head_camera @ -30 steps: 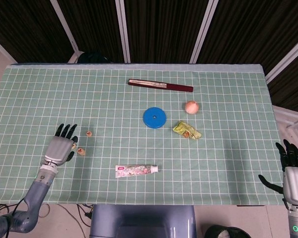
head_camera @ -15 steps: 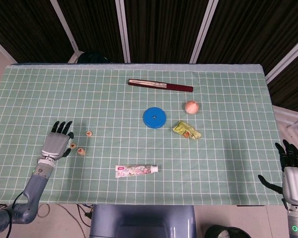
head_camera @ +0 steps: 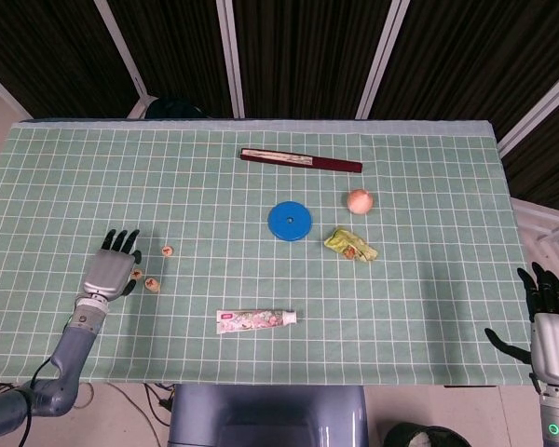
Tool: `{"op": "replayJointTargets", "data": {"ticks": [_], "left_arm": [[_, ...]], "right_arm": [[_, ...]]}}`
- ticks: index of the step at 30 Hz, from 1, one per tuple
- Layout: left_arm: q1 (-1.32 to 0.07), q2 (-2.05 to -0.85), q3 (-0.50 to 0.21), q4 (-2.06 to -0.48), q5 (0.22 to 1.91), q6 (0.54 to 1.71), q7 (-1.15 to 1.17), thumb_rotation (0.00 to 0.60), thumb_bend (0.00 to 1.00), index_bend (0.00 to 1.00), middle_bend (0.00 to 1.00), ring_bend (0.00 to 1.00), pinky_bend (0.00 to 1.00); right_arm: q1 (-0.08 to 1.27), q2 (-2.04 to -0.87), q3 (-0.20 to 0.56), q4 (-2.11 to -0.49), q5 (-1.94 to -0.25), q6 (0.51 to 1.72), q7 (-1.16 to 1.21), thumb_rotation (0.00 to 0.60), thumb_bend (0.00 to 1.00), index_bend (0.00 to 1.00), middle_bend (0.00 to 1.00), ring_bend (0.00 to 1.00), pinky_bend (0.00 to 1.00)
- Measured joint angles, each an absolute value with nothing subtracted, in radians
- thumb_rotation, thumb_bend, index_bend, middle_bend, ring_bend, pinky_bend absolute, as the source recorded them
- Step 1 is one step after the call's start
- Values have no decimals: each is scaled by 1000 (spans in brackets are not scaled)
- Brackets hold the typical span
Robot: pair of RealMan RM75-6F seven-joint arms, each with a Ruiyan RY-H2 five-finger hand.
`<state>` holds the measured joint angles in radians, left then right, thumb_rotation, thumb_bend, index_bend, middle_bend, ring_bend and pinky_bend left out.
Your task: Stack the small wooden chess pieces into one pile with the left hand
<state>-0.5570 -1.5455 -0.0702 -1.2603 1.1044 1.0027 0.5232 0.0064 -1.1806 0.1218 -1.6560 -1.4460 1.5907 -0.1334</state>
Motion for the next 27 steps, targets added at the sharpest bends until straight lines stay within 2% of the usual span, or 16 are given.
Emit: {"op": "replayJointTargets", "data": {"ticks": [15, 27], "left_arm": [[-557, -1559, -66, -1250, 1099, 1002, 552, 600, 307, 474, 0, 0, 0], [-558, -1567, -67, -1245, 1088, 1003, 571, 600, 307, 448, 0, 0, 0]], "right_arm": [[6, -1182, 124, -1657, -1442, 1592, -135, 600, 233, 81, 13, 0, 0], [6, -1182, 124, -1658, -1441, 1591, -136, 600, 233, 81, 13, 0, 0]]}}
